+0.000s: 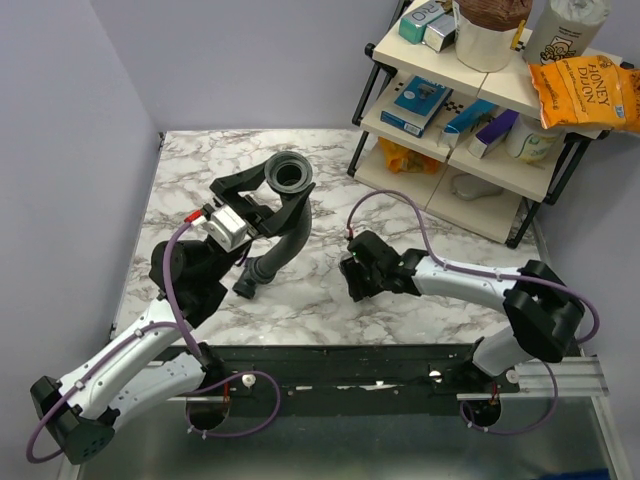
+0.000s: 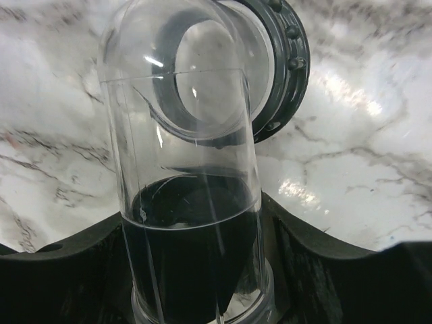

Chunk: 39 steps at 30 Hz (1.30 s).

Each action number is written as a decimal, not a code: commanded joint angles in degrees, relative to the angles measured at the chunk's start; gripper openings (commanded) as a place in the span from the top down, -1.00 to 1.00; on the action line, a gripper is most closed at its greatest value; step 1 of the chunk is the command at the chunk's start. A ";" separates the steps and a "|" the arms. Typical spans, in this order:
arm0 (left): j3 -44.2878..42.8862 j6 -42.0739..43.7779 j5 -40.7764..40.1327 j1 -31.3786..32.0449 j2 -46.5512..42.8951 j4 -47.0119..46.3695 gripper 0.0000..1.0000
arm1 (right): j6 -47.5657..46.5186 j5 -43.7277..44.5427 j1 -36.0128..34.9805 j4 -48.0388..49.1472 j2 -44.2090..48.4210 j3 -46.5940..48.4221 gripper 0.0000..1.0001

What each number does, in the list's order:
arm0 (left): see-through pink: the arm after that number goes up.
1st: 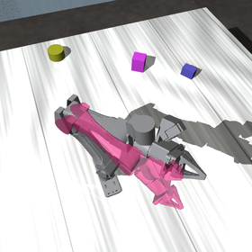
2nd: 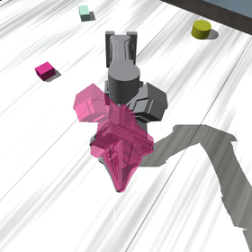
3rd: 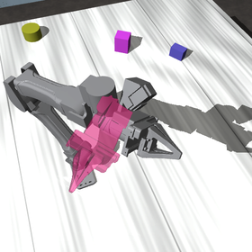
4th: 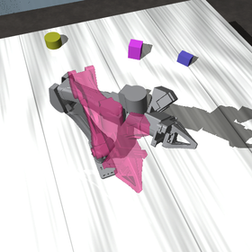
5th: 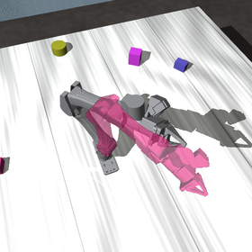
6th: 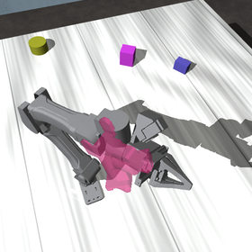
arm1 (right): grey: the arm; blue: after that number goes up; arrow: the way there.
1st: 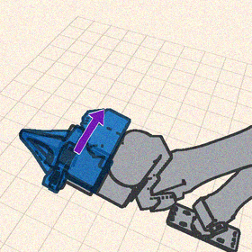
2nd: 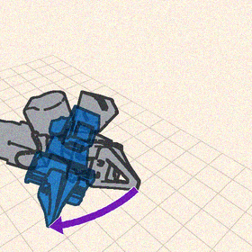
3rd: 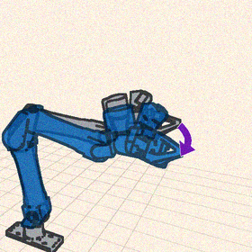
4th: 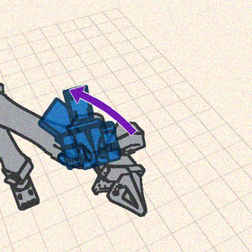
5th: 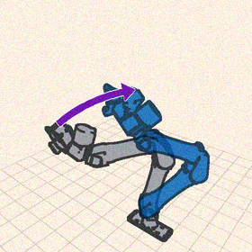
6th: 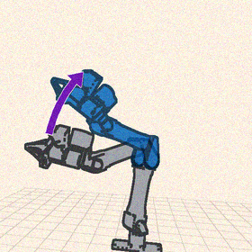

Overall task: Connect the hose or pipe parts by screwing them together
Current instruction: Place the adaptor at the center of the board, then pick up the adaptor from the center of the board.

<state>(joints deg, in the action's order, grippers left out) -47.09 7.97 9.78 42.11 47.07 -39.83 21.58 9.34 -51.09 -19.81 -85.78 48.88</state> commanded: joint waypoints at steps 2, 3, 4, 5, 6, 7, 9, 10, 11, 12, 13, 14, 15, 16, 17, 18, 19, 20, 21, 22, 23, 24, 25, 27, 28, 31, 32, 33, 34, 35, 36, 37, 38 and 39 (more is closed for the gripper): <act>-0.81 2.05 -0.47 -0.62 -2.42 0.37 1.00 | 1.80 -7.76 0.90 -6.81 -3.34 1.64 0.17; -0.81 2.14 -0.38 -0.62 -2.59 0.81 1.00 | 0.93 -8.20 0.99 -9.43 -3.60 2.26 -0.06; -0.72 2.14 -0.38 -0.71 -2.94 0.90 1.00 | 0.48 -8.46 1.51 -11.11 -4.30 3.31 -0.26; -0.46 2.14 -0.29 -0.71 -3.12 0.90 1.00 | -0.05 -8.73 1.61 -12.86 -4.83 4.37 -0.48; -0.37 2.23 -0.29 -0.80 -3.30 0.90 1.00 | -1.27 -8.64 1.70 -16.28 -5.10 6.47 -0.93; -0.20 2.14 -0.29 -0.71 -3.56 0.72 1.00 | -1.89 -8.55 1.78 -17.79 -5.01 7.44 -0.99; 0.24 2.23 -0.29 -0.80 -3.91 0.55 1.00 | -3.12 -8.12 1.87 -21.91 -4.49 10.25 -1.00; 0.42 2.14 -0.38 -0.97 -4.18 0.37 1.00 | -3.65 -7.59 1.87 -23.59 -4.49 11.31 -1.00; 0.68 2.05 -0.38 -0.97 -4.35 0.37 1.00 | -4.35 -6.98 1.96 -25.26 -4.57 12.71 -1.00; 0.77 1.97 -0.29 -1.15 -4.62 0.37 1.00 | -5.66 -5.40 2.13 -28.15 -4.75 14.03 -1.00; 0.86 1.96 -0.38 -1.24 -4.97 0.28 1.00 | -6.55 -4.95 2.22 -29.13 -4.92 16.92 -1.00; 1.03 1.79 -0.29 -1.24 -4.97 0.20 1.00 | -7.42 -4.86 2.83 -29.92 -5.88 18.25 -1.00; 1.12 1.70 -0.20 -1.24 -5.06 0.20 1.00 | -9.70 -5.73 3.19 -31.24 -6.68 19.66 -1.00; 1.12 1.61 -0.20 -1.24 -5.32 0.28 1.00 | -10.76 -6.18 3.54 -32.12 -7.81 23.50 -1.00; 1.04 1.27 -0.11 -1.24 -5.23 0.28 1.00 | -12.08 -6.61 3.89 -33.17 -9.48 25.37 -1.00; 0.95 1.17 0.06 -1.15 -5.32 0.81 1.00 | -14.70 -7.84 3.98 -35.36 -12.45 27.39 -1.00; 0.77 1.17 0.24 -1.15 -5.49 1.16 1.00 | -16.21 -8.72 4.16 -36.60 -14.14 29.15 -1.00; 0.60 1.17 0.24 -1.24 -5.50 1.42 1.00 | -17.96 -9.34 3.98 -38.09 -15.72 32.91 -1.00; 0.60 1.26 0.33 -1.24 -5.58 1.69 1.00 | -20.33 -11.00 3.98 -40.89 -18.69 34.68 -1.00; 0.42 1.35 0.24 -1.24 -5.67 1.69 1.00 | -20.96 -11.36 4.07 -42.22 -19.86 36.27 -1.00; 0.51 1.35 0.24 -1.24 -5.76 1.86 1.00 | -22.62 -11.89 4.07 -43.19 -20.74 38.63 -1.00; 0.42 1.26 0.33 -1.24 -5.76 1.87 1.00 | -23.86 -13.72 3.98 -44.07 -21.53 39.35 -1.00; 0.42 1.17 0.41 -1.24 -5.85 1.87 1.00 | -24.48 -14.61 3.98 -45.04 -23.02 40.14 -1.00; 0.25 1.09 0.59 -1.24 -5.76 1.78 1.00 | -25.01 -15.58 4.07 -46.97 -24.61 41.11 -1.00; 0.25 1.09 0.68 -1.24 -5.76 1.69 1.00 | -25.10 -16.11 3.98 -47.16 -25.14 41.12 -1.00; -0.11 1.09 0.94 -1.24 -5.67 2.04 1.00 | -25.01 -16.20 3.98 -47.60 -27.15 42.17 -1.00; -0.19 1.17 0.94 -1.24 -5.67 2.04 1.00 | -25.10 -16.55 3.98 -47.86 -28.38 42.52 -1.00; -0.28 1.26 0.85 -1.15 -5.85 2.22 1.00 | -25.27 -16.72 3.98 -48.04 -29.09 42.78 -1.00; -0.28 1.35 0.85 -1.24 -5.85 2.39 1.00 | -25.36 -16.73 3.89 -48.21 -29.79 43.31 -1.00; -0.28 1.44 0.85 -1.24 -5.94 2.39 1.00 | -25.45 -16.73 3.81 -48.56 -30.58 43.58 -1.00; -0.28 1.52 0.77 -1.24 -6.11 2.83 1.00 | -25.62 -16.64 3.63 -48.65 -32.07 43.93 -1.00; -0.28 1.61 0.59 -1.15 -6.20 2.92 1.00 | -25.63 -16.73 3.72 -48.74 -32.87 44.36 -1.00; -0.37 1.79 0.50 -1.24 -6.37 3.18 1.00 | -25.63 -16.73 3.63 -48.74 -33.74 45.15 -1.00; -0.46 1.88 0.50 -1.15 -6.46 3.62 1.00 | -25.80 -16.55 3.72 -48.92 -35.32 45.51 -0.99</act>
<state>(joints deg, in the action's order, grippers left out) -46.35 8.99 9.85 41.21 41.95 -36.51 -2.72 -5.87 -47.16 -66.02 -116.62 91.74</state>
